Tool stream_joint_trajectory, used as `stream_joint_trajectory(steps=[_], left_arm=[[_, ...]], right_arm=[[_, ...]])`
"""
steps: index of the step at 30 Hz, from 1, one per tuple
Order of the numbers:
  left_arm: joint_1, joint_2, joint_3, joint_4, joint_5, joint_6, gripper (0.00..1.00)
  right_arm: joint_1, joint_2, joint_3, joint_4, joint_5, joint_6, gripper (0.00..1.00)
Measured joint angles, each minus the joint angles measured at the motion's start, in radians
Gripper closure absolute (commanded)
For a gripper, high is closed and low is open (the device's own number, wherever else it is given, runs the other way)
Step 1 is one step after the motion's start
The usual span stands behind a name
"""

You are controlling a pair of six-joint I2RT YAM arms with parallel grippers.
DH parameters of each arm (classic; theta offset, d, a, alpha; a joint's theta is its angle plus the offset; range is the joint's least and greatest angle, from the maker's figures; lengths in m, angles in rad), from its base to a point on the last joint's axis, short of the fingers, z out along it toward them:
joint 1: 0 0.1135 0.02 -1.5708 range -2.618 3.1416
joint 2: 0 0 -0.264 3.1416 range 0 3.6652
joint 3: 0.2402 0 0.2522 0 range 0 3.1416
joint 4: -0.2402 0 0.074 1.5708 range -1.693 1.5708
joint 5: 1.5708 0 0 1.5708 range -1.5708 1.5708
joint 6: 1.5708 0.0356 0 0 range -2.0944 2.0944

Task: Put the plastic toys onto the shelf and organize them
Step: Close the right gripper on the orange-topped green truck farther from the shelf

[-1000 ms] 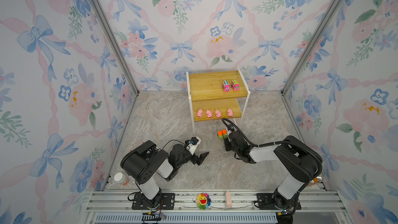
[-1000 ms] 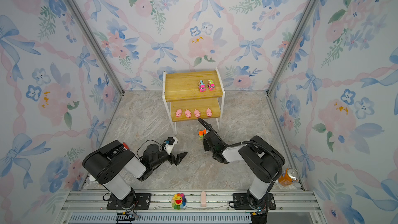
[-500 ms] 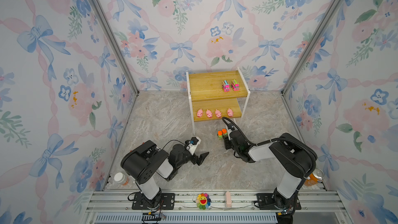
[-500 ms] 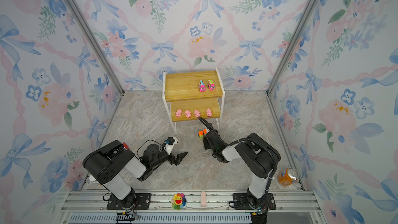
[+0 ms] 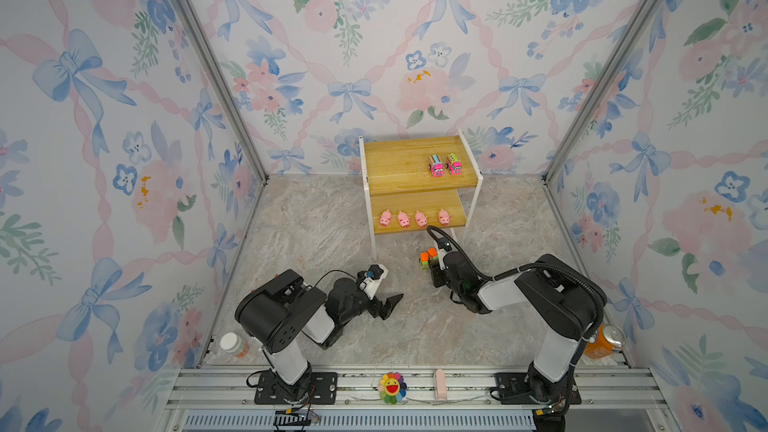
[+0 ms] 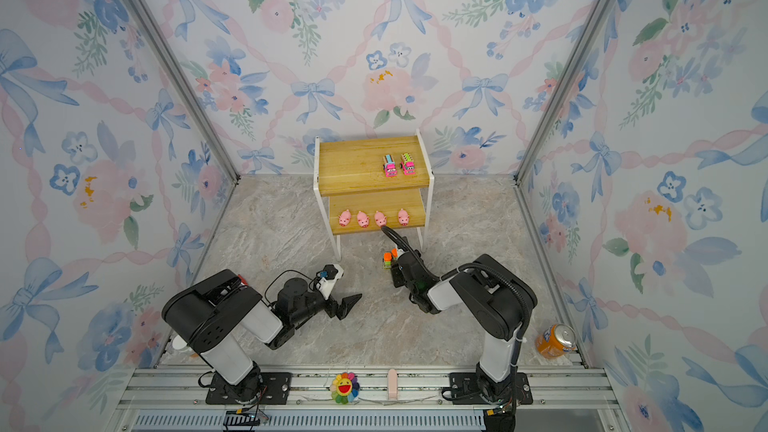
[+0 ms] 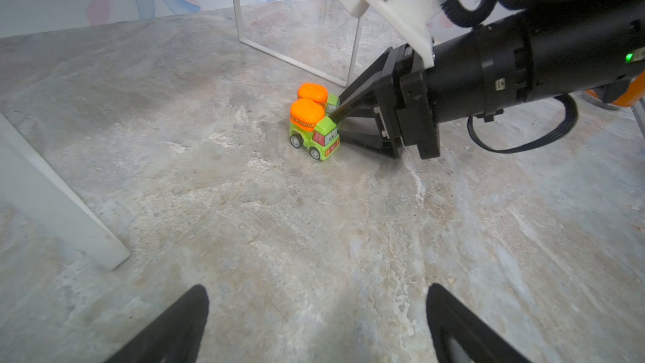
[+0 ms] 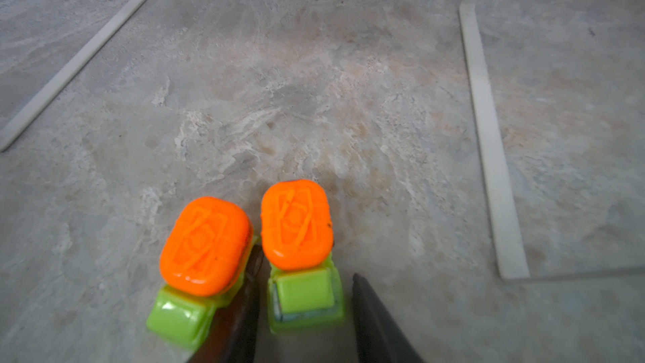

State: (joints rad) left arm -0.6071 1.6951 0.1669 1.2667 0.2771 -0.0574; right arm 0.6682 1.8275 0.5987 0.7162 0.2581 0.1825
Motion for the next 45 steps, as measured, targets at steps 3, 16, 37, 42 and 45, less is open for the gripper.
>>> stream_joint_trajectory(steps=[3, 16, 37, 42, 45], left_arm=[[0.000, 0.000, 0.000, 0.000, 0.000, 0.000, 0.02], [0.001, 0.000, 0.000, 0.000, 0.000, 0.000, 0.02], [0.002, 0.000, 0.000, 0.000, 0.000, 0.000, 0.02], [0.002, 0.000, 0.000, 0.000, 0.000, 0.000, 0.03], [0.002, 0.000, 0.000, 0.000, 0.000, 0.000, 0.03]], right_arm=[[0.000, 0.013, 0.000, 0.025, 0.000, -0.006, 0.54], [0.008, 0.045, 0.000, 0.091, 0.001, -0.033, 0.75], [0.153, -0.278, -0.068, -0.250, 0.061, -0.009, 0.85], [0.169, -0.356, -0.073, -0.355, 0.061, 0.004, 0.85], [0.181, -0.412, -0.075, -0.440, 0.053, 0.008, 0.85]])
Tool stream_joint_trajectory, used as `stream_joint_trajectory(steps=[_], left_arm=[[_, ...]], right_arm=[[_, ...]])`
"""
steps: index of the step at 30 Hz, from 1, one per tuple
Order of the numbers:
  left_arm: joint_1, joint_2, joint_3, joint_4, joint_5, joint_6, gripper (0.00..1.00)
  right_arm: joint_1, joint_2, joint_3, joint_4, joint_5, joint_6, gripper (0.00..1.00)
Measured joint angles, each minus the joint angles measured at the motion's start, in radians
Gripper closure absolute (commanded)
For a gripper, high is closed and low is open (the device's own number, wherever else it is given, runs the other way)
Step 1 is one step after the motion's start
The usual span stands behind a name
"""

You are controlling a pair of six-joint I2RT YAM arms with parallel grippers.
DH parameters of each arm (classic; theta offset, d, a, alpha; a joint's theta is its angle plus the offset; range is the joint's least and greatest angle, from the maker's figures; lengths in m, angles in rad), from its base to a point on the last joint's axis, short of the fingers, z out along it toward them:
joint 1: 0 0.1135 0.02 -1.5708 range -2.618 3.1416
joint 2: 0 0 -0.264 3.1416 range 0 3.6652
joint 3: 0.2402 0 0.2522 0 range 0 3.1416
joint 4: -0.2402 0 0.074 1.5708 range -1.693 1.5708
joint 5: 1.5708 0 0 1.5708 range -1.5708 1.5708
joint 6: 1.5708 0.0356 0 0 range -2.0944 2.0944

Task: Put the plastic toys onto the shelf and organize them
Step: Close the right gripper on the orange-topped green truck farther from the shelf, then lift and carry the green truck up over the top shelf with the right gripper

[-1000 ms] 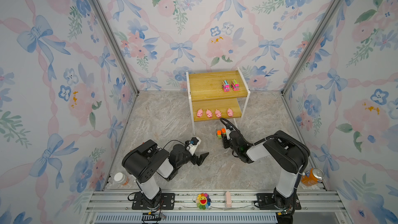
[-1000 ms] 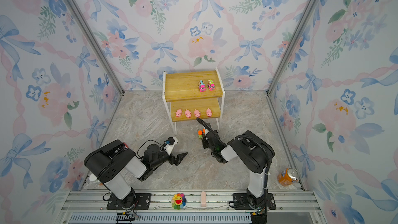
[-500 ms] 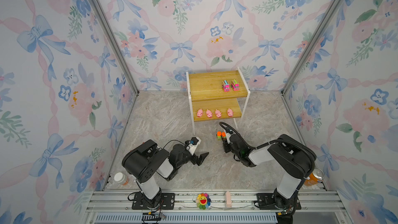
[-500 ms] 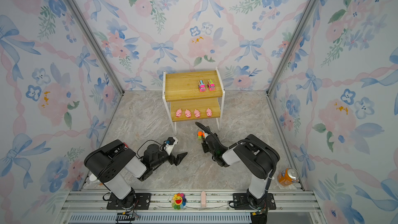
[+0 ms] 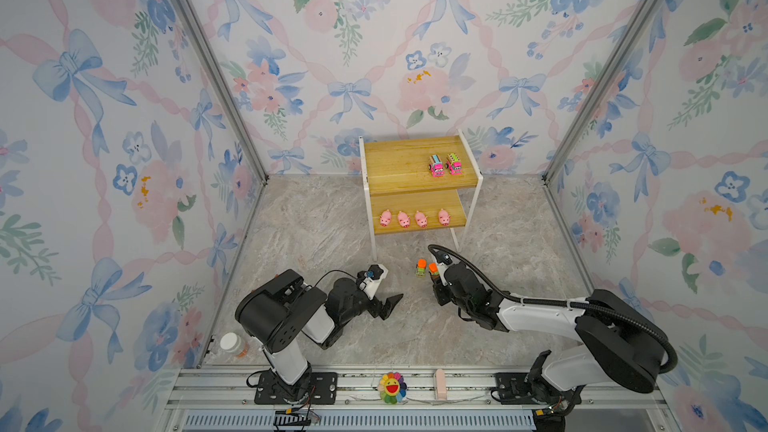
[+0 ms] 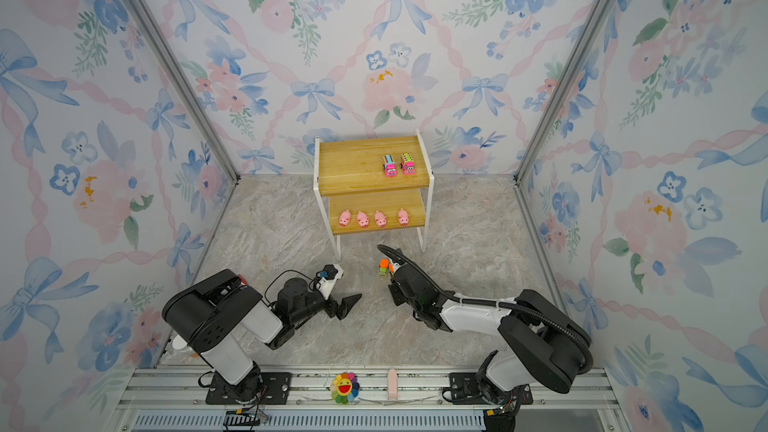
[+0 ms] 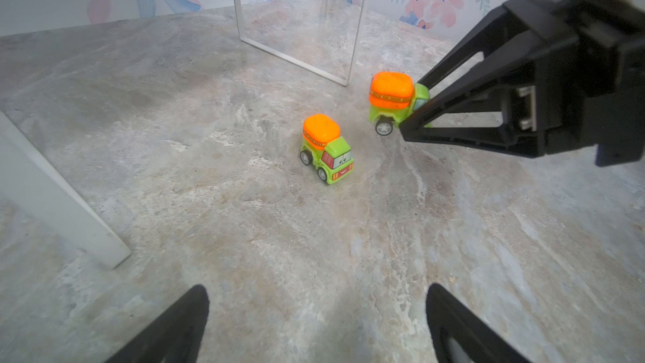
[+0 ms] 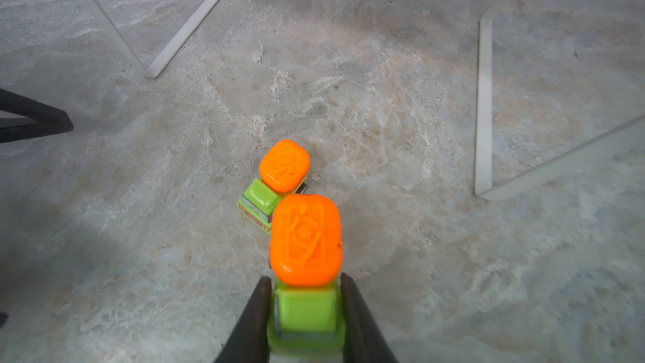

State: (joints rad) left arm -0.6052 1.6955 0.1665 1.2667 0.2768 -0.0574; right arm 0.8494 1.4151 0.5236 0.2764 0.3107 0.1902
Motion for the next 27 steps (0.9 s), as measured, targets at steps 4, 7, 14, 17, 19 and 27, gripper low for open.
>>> stream_joint_trajectory(steps=[4, 7, 14, 17, 19, 27], left_arm=[[0.004, 0.000, 0.000, 0.000, 0.000, 0.000, 0.02], [0.004, 0.000, 0.000, 0.000, 0.005, 0.000, 0.02], [0.005, -0.008, 0.000, -0.013, 0.013, 0.000, 0.02], [0.006, -0.020, 0.003, -0.041, 0.025, 0.000, 0.02], [0.008, -0.024, 0.006, -0.055, 0.032, 0.000, 0.02], [0.010, -0.026, 0.017, -0.065, 0.069, -0.001, 0.03]], right_arm=[[0.012, -0.116, 0.053, -0.183, -0.027, 0.010, 0.85], [0.022, -0.210, 0.166, -0.333, -0.054, 0.026, 0.85], [0.046, -0.309, 0.551, -0.647, -0.109, 0.061, 0.86], [0.076, -0.274, 0.732, -0.764, -0.124, 0.065, 0.86], [0.089, -0.229, 0.858, -0.832, -0.124, 0.064, 0.86], [0.090, -0.032, 1.228, -0.967, -0.096, 0.044, 0.82]])
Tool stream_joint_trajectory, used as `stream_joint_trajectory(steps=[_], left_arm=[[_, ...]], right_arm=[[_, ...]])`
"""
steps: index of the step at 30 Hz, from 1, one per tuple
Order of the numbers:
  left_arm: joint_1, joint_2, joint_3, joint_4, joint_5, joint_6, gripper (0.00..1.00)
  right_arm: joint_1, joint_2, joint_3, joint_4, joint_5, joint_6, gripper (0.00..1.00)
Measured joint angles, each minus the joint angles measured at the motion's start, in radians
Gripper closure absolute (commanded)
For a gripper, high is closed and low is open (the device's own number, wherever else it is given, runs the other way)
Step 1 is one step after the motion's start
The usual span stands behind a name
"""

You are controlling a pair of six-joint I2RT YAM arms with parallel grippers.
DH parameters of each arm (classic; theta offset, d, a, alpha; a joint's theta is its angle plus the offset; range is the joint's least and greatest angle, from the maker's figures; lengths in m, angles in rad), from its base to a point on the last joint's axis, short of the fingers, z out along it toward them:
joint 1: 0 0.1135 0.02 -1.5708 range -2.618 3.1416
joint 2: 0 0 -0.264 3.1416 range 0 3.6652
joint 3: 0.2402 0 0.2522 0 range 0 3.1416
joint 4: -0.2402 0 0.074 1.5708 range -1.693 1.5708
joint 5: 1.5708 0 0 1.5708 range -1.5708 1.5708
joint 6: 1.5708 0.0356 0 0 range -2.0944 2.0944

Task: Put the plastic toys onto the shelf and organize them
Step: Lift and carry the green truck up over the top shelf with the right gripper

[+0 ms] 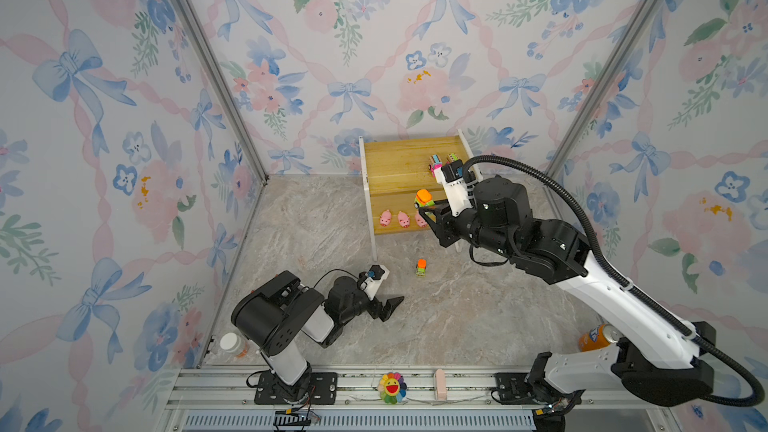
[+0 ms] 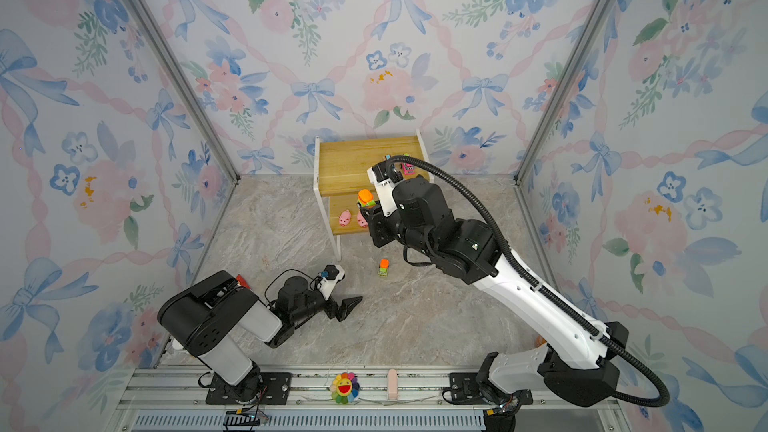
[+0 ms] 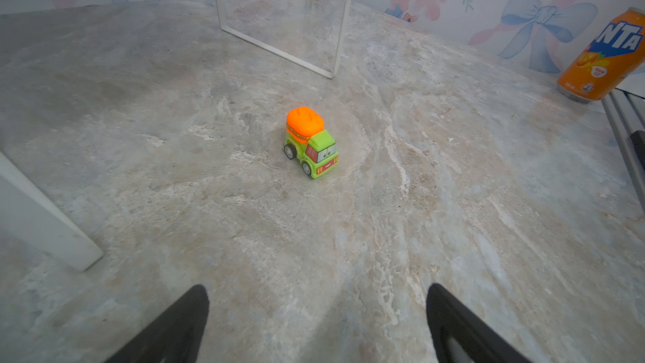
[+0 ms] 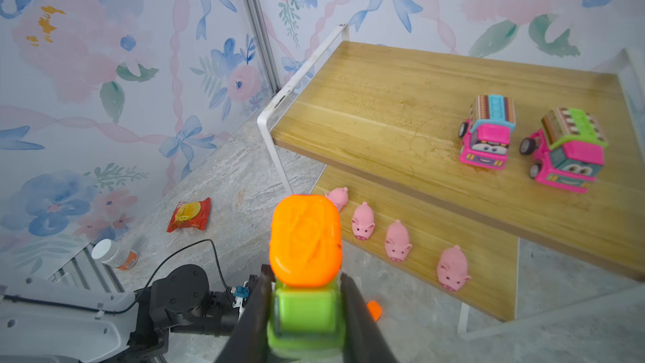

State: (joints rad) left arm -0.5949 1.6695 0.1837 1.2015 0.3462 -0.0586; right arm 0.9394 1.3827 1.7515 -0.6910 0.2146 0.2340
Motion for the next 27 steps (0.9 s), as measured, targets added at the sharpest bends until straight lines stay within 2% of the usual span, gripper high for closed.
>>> stream_joint_trajectory(steps=[7, 14, 27], left_arm=[[0.000, 0.000, 0.028, 0.000, 0.029, -0.014, 0.02], [0.000, -0.002, 0.028, -0.004, 0.029, -0.014, 0.02], [0.000, -0.016, 0.021, -0.023, 0.029, -0.013, 0.02]], right_arm=[[-0.076, 0.191, 0.217, -0.017, 0.002, 0.006, 0.84], [-0.137, 0.336, 0.309, -0.039, 0.002, 0.029, 0.84], [-0.160, 0.432, 0.401, -0.062, 0.063, 0.051, 0.83]])
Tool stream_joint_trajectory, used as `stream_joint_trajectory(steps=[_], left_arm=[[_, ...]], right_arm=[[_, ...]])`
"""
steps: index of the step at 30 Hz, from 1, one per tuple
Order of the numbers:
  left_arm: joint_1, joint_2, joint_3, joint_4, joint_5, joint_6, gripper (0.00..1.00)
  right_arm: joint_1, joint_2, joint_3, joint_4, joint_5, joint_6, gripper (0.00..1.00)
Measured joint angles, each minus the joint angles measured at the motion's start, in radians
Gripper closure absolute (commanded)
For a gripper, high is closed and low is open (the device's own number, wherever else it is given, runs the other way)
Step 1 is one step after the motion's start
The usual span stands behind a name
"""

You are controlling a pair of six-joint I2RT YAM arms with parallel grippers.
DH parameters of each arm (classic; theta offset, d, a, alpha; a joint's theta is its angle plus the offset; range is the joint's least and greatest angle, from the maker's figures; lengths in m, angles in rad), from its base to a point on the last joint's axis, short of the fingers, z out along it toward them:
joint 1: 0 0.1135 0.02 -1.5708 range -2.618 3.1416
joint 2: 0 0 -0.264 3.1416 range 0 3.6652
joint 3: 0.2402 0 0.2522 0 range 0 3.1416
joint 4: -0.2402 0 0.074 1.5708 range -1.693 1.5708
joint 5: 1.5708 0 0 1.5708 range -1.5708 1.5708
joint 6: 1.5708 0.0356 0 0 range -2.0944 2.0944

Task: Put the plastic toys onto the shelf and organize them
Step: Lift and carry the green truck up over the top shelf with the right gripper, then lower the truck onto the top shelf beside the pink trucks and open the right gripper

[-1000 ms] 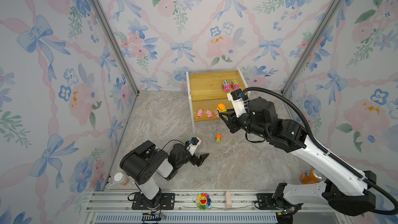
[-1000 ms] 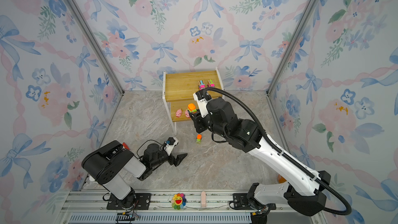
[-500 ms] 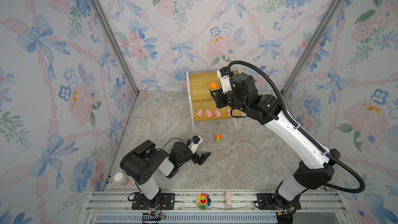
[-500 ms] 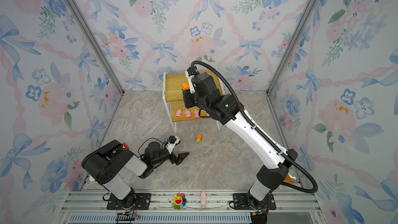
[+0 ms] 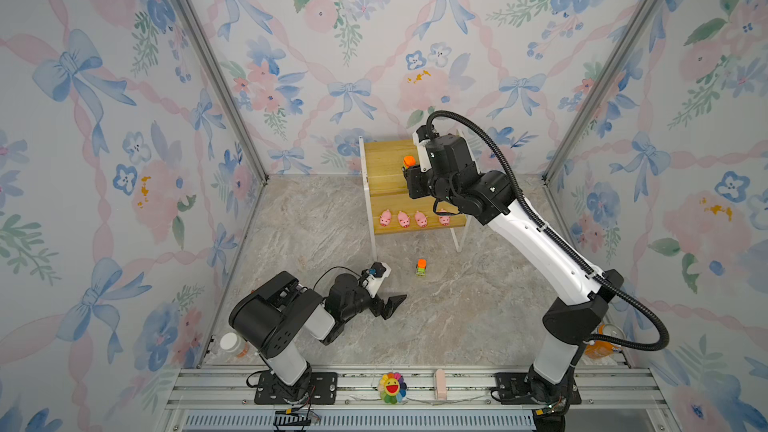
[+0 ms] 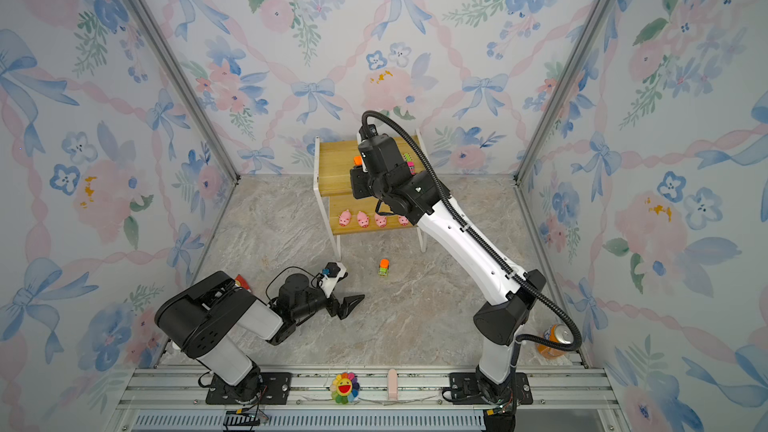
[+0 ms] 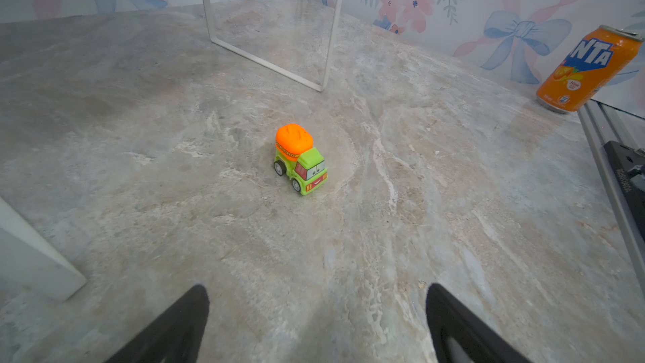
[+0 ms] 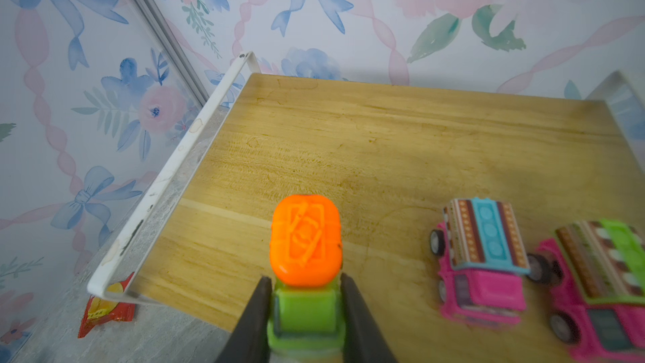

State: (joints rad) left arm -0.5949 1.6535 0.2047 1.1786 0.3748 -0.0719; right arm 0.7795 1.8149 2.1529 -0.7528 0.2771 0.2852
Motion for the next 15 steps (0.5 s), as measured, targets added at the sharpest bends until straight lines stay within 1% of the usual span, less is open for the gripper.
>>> stream_joint_trajectory(steps=[8, 15], left_arm=[[0.000, 0.000, 0.000, 0.000, 0.000, 0.000, 0.03], [0.000, 0.000, 0.000, 0.000, 0.000, 0.000, 0.03]], right_arm=[[0.000, 0.019, 0.003, 0.001, 0.068, 0.022, 0.83], [0.001, 0.042, 0.003, 0.004, 0.104, 0.030, 0.83]])
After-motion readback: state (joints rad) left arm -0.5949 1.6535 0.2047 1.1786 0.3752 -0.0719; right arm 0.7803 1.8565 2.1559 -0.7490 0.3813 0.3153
